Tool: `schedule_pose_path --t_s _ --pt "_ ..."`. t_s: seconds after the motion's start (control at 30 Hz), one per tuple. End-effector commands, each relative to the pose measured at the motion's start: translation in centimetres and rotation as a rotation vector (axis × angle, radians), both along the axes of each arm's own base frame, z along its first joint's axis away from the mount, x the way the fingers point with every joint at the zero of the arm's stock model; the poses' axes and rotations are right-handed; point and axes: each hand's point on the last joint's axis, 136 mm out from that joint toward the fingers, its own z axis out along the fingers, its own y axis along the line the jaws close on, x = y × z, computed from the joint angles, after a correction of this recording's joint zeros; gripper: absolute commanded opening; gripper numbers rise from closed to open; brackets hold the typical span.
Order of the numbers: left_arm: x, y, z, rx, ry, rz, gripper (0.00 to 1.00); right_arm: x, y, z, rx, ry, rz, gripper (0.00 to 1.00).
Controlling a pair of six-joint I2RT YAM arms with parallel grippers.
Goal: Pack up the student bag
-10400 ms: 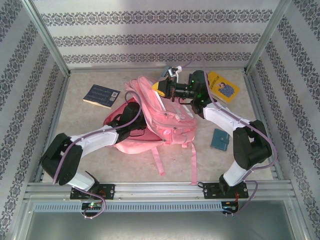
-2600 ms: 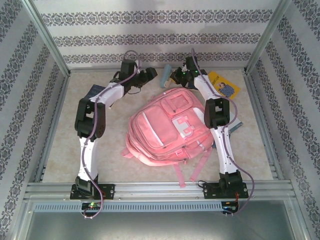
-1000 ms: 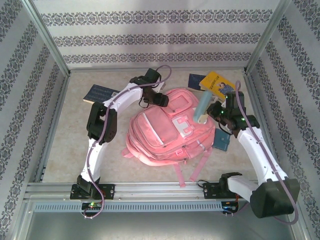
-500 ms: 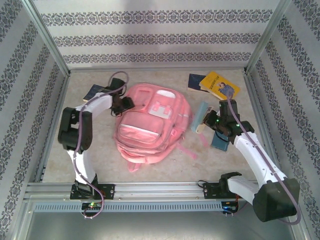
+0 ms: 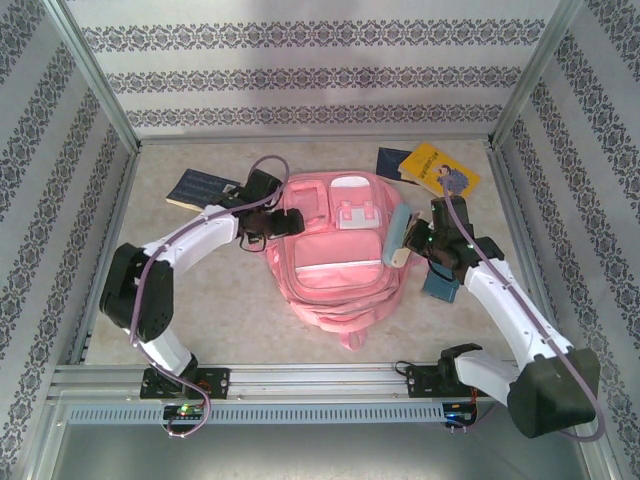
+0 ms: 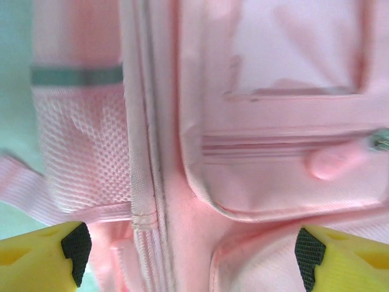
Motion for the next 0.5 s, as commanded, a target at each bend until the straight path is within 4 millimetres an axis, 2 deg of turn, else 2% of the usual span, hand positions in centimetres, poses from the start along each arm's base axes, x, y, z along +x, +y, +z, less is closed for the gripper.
schedule_pose_path --t_s 0.0,0.17,0.3,0.47 --pt "-1.7 -0.6 3.2 0.145 -0.106 -0.312 0.87 -0.2 -1.4 3.1 -0.044 -0.083 -0.031 0.00" --pt "-4.9 -8.1 4.6 -0.097 -0.134 -0.685 0.75 -1.4 -2.4 4.2 -0.029 -0.114 -0.058 0.00" --pt "-6.0 -11.1 4.1 -0.224 -0.091 -0.831 0.69 -1.8 -2.3 4.5 -0.020 -0.113 -0.046 0.00" --pt "-6.9 -13.6 3.2 -0.353 0.013 -0.929 0.58 -2.0 -2.2 4.7 -0.006 -0.112 -0.037 0.00"
